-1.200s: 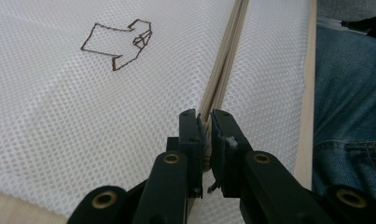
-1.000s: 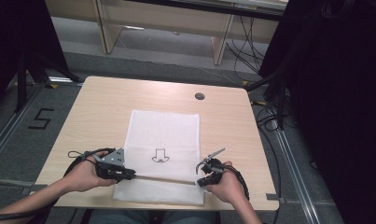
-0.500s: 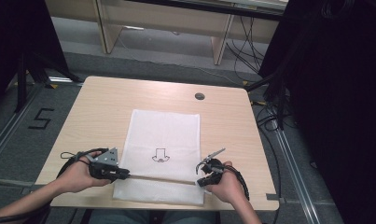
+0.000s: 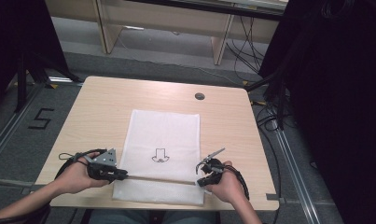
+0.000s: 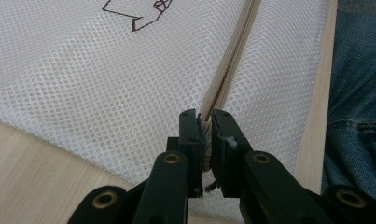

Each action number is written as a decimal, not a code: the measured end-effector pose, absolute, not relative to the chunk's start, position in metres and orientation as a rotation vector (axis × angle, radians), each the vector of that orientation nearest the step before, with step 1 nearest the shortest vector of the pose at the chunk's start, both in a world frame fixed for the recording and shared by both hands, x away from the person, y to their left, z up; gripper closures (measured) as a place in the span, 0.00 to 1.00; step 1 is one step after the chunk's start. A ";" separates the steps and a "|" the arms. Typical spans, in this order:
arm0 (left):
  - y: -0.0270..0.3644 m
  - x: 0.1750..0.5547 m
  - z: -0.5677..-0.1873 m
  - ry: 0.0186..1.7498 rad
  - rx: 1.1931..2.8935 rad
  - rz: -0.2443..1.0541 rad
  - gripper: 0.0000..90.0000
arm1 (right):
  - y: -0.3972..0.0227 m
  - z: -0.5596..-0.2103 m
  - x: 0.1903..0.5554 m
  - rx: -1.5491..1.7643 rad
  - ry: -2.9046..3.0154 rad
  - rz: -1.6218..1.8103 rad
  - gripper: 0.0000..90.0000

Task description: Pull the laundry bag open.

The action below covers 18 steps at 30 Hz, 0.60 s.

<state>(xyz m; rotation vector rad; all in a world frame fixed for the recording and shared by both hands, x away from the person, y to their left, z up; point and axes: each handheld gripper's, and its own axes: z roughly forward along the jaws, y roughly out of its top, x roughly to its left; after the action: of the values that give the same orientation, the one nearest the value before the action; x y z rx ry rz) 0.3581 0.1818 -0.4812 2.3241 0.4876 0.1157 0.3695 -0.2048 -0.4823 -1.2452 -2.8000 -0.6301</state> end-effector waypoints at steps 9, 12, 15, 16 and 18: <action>0.197 0.357 -0.485 0.528 2.296 0.084 0.92 | -0.204 -0.483 0.370 -1.233 -2.793 -0.636 1.00; 0.196 0.357 -0.486 0.538 2.289 0.080 0.92 | -0.203 -0.482 0.369 -1.249 -2.795 -0.619 1.00; 0.196 0.358 -0.486 0.538 2.298 0.078 0.92 | -0.204 -0.482 0.370 -1.239 -2.797 -0.625 1.00; 0.195 0.358 -0.486 0.544 2.294 0.072 0.92 | -0.203 -0.482 0.369 -1.230 -2.807 -0.629 1.00; 0.193 0.357 -0.485 0.522 2.308 0.093 0.92 | -0.201 -0.481 0.367 -1.233 -2.824 -0.613 1.00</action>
<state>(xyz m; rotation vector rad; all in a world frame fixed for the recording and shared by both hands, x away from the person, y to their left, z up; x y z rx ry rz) 0.3569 0.1929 -0.4847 2.3080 0.5217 0.0927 0.3671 -0.2008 -0.4813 -1.2330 -2.8238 -0.6127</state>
